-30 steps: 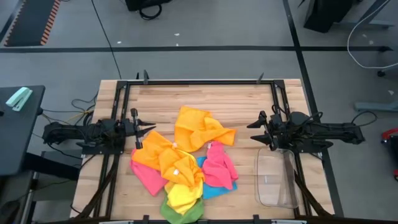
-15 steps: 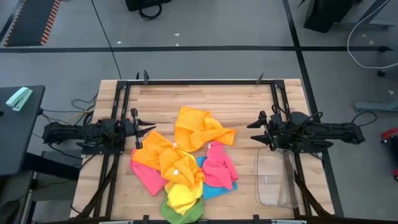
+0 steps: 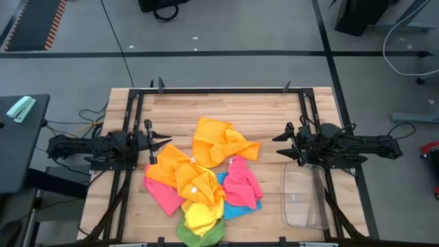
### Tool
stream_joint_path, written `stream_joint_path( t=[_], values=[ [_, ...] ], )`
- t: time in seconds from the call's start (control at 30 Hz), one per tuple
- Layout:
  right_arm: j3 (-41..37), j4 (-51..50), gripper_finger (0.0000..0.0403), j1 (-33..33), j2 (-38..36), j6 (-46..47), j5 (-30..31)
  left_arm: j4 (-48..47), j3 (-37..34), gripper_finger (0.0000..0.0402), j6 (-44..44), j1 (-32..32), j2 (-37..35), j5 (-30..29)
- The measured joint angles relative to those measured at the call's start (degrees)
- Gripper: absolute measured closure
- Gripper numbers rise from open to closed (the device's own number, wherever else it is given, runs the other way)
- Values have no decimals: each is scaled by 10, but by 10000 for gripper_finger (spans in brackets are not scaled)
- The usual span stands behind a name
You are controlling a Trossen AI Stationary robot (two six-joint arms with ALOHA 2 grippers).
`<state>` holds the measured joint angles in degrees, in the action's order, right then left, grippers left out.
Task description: Fold microfiber towels
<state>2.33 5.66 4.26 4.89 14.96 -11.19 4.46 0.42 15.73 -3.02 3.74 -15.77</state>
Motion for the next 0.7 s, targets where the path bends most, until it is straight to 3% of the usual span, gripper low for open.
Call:
stream_joint_path(
  t=[0.1, 0.27, 0.4, 0.7],
  values=[
    [0, 0, 128, 0, 0, 0, 0, 0, 0, 349, -5, 0, 0, 0],
    [0, 0, 128, 0, 0, 0, 0, 6, 0, 348, -198, -2, 0, 2],
    [0, 0, 128, 0, 0, 0, 0, 29, 0, 343, -288, -2, 0, 2],
    [0, 0, 128, 0, 0, -1, 0, 26, 0, 352, -334, -2, 0, 17]
  ],
)
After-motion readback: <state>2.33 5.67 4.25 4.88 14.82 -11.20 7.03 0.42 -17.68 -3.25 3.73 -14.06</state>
